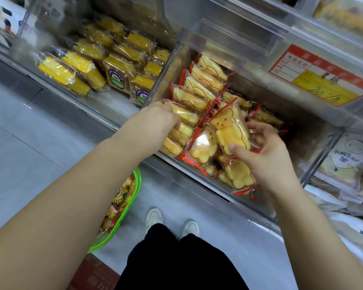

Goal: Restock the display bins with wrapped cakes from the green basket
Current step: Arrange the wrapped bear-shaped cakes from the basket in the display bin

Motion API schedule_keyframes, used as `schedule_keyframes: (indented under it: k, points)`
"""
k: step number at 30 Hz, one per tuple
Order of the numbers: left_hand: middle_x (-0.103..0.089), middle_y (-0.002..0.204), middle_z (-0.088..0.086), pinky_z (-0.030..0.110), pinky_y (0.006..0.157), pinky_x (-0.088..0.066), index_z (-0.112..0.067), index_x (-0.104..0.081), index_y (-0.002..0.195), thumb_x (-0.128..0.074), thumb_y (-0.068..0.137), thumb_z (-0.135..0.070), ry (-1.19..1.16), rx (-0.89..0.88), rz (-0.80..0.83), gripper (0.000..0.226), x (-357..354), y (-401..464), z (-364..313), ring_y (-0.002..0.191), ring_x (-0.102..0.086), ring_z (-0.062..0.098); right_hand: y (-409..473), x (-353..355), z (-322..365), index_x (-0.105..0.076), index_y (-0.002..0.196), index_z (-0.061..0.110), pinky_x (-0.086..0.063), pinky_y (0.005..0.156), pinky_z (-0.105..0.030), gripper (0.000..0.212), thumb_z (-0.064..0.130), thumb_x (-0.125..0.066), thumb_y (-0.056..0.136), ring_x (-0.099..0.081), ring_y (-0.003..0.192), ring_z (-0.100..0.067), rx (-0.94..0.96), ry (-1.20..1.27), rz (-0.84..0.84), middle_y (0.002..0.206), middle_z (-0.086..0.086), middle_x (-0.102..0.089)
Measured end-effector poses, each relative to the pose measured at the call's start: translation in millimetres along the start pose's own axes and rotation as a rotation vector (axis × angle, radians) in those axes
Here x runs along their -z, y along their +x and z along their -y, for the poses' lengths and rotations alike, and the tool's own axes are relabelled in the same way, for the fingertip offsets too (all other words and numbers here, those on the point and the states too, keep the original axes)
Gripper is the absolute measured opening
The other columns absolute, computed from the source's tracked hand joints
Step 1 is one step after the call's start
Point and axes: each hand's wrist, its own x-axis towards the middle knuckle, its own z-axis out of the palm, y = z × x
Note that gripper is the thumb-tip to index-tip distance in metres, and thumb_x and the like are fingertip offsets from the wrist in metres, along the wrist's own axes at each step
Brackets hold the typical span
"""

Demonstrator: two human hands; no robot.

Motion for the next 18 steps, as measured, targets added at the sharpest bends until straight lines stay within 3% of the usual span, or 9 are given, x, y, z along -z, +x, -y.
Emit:
schedule_keyframes:
  k: [2, 5, 8, 10, 14, 16, 18]
  points:
    - [-0.050, 0.125, 0.007, 0.038, 0.095, -0.042, -0.014, -0.053, 0.121, -0.057, 0.084, 0.005, -0.185, -0.082, -0.169, 0.042, -1.7, -5.3, 3.7, 0.115, -0.045, 0.023, -0.4, -1.7, 4.3, -0.050, 0.105, 0.032, -0.039, 0.059, 0.003, 0.044, 0.016, -0.075, 0.073, -0.052, 0.080, 0.025, 0.050, -0.042, -0.002, 0.092, 0.024, -0.056]
    - [-0.051, 0.127, 0.008, 0.032, 0.101, -0.031, -0.012, -0.051, 0.126, -0.052, 0.091, -0.007, -0.232, -0.098, -0.155, 0.035, -9.1, -7.8, 5.1, 0.118, -0.044, 0.024, 0.9, -5.5, 14.6, -0.054, 0.100, 0.039, -0.039, 0.065, 0.003, 0.039, 0.015, -0.073, 0.076, -0.052, 0.085, 0.022, 0.126, -0.099, -0.005, 0.095, 0.027, -0.056]
    - [-0.055, 0.118, 0.010, 0.035, 0.099, -0.033, -0.010, -0.057, 0.120, -0.047, 0.094, -0.016, -0.169, -0.111, -0.174, 0.028, -16.1, -12.7, 8.0, 0.111, -0.047, 0.026, 1.5, -6.3, 20.8, -0.060, 0.099, 0.041, -0.051, 0.058, -0.016, 0.038, 0.014, -0.073, 0.077, -0.062, 0.075, -0.004, 0.165, -0.096, -0.016, 0.091, 0.031, -0.060]
    - [-0.057, 0.115, 0.011, 0.035, 0.098, -0.035, -0.007, -0.062, 0.114, -0.049, 0.093, -0.013, -0.198, -0.135, -0.214, 0.025, -18.6, -20.1, 11.4, 0.109, -0.049, 0.027, 0.6, -6.1, 23.6, -0.059, 0.096, 0.048, -0.053, 0.059, -0.022, 0.041, 0.015, -0.074, 0.076, -0.063, 0.071, -0.006, 0.175, -0.107, -0.010, 0.090, 0.033, -0.061]
    - [-0.046, 0.140, 0.015, 0.036, 0.108, -0.025, -0.007, -0.063, 0.108, -0.050, 0.091, -0.009, -0.243, -0.125, -0.169, 0.022, -20.3, -22.5, 10.8, 0.129, -0.040, 0.029, 1.6, -2.7, 28.1, -0.061, 0.096, 0.048, -0.052, 0.066, -0.011, 0.040, 0.016, -0.075, 0.075, -0.064, 0.083, 0.002, 0.194, -0.096, -0.002, 0.097, 0.025, -0.063]
    - [-0.029, 0.151, 0.014, 0.032, 0.112, -0.018, -0.009, -0.061, 0.107, -0.048, 0.092, -0.013, -0.267, -0.085, -0.113, 0.020, -18.1, -19.3, 8.2, 0.139, -0.027, 0.025, 3.1, -6.7, 29.4, -0.063, 0.100, 0.042, -0.047, 0.062, -0.005, 0.039, 0.015, -0.076, 0.074, -0.061, 0.078, 0.005, 0.209, -0.148, 0.047, 0.099, 0.023, -0.063]
    - [-0.027, 0.152, 0.014, 0.032, 0.112, -0.019, -0.009, -0.061, 0.107, -0.048, 0.092, -0.013, -0.296, -0.078, -0.098, 0.020, -17.6, -18.5, 7.6, 0.140, -0.025, 0.024, 4.9, -18.9, 28.6, -0.064, 0.106, 0.037, -0.041, 0.062, -0.001, 0.039, 0.015, -0.074, 0.075, -0.056, 0.075, -0.001, 0.231, -0.315, 0.097, 0.100, 0.016, -0.060]
